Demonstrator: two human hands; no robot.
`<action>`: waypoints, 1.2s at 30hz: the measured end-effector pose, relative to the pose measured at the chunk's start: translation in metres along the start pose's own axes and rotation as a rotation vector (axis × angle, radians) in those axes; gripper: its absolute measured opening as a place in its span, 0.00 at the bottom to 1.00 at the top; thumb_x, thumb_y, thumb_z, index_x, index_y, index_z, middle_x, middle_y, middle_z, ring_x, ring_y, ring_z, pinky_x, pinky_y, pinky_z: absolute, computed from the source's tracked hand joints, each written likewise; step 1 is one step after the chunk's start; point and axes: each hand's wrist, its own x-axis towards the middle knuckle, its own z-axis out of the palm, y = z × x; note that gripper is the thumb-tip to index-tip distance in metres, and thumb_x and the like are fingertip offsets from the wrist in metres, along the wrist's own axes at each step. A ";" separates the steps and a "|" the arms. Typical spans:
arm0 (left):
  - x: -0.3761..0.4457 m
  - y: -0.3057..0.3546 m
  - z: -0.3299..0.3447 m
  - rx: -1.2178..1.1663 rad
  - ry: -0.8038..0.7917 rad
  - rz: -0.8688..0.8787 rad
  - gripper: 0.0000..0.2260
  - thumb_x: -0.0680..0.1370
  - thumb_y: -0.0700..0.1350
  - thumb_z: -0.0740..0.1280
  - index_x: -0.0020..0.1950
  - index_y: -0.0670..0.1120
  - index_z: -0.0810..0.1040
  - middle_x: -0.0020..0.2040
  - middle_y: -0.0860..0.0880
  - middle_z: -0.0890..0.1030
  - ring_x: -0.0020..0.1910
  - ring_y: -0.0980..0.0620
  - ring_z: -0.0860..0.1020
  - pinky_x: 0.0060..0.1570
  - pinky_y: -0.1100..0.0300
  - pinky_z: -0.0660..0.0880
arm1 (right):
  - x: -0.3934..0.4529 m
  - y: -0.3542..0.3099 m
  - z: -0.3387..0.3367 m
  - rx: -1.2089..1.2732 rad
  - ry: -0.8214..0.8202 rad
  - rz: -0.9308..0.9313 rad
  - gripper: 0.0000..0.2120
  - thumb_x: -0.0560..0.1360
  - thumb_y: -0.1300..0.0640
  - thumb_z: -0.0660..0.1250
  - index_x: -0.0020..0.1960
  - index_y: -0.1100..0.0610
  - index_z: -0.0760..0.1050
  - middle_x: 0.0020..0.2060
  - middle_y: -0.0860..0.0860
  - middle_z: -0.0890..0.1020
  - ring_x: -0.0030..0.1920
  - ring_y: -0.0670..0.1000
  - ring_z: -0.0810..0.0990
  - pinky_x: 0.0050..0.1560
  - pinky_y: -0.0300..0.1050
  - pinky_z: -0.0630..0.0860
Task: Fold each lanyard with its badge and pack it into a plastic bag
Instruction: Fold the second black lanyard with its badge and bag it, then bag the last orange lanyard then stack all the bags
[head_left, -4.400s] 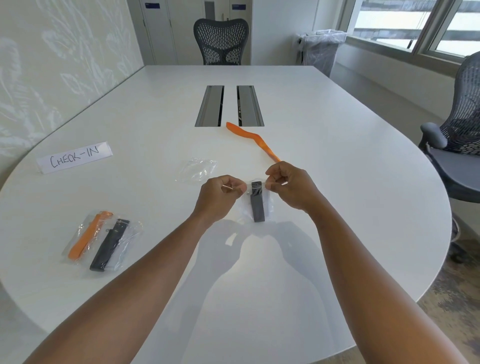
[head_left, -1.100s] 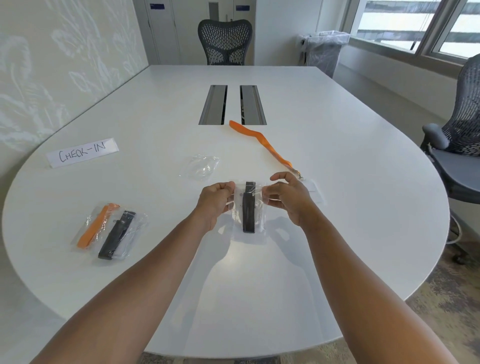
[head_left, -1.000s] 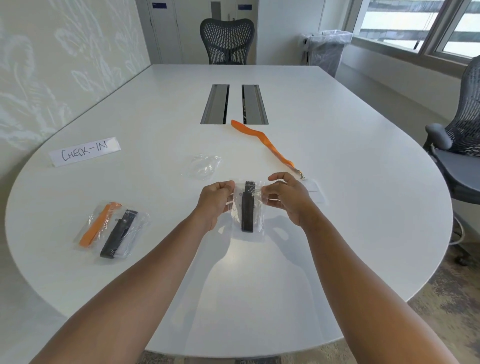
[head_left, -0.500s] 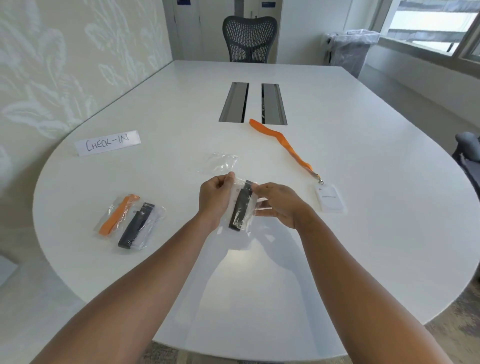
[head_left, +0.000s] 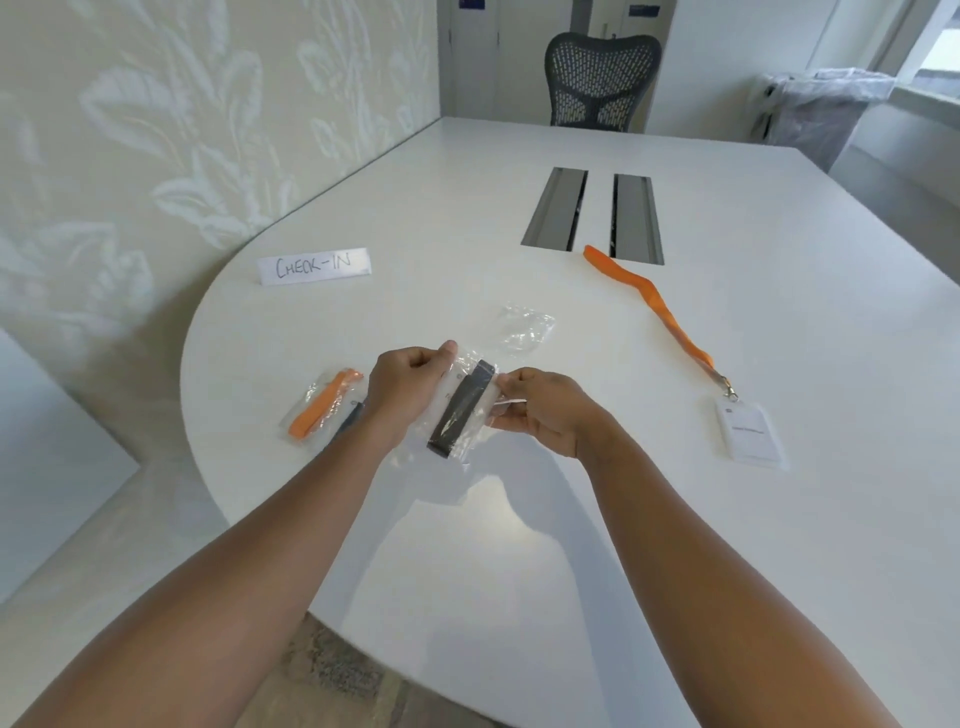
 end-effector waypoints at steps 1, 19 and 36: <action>0.001 -0.002 -0.008 0.020 0.013 0.005 0.17 0.77 0.59 0.71 0.36 0.47 0.80 0.30 0.56 0.78 0.32 0.54 0.74 0.37 0.61 0.70 | 0.003 0.001 0.005 -0.026 -0.009 0.009 0.03 0.81 0.65 0.63 0.50 0.65 0.75 0.40 0.58 0.80 0.35 0.53 0.84 0.50 0.50 0.84; -0.003 -0.048 -0.050 0.505 0.252 0.050 0.07 0.78 0.55 0.67 0.46 0.53 0.81 0.39 0.58 0.82 0.45 0.50 0.81 0.46 0.55 0.77 | 0.037 0.038 0.047 -0.729 0.184 -0.089 0.04 0.71 0.59 0.74 0.39 0.57 0.81 0.30 0.51 0.81 0.29 0.46 0.77 0.41 0.41 0.79; -0.004 -0.011 0.021 0.383 0.128 0.296 0.03 0.75 0.48 0.69 0.48 0.54 0.80 0.42 0.58 0.82 0.41 0.56 0.78 0.38 0.61 0.68 | 0.015 0.012 -0.003 -0.759 0.422 -0.165 0.10 0.73 0.51 0.74 0.45 0.57 0.80 0.38 0.48 0.83 0.45 0.53 0.84 0.49 0.49 0.80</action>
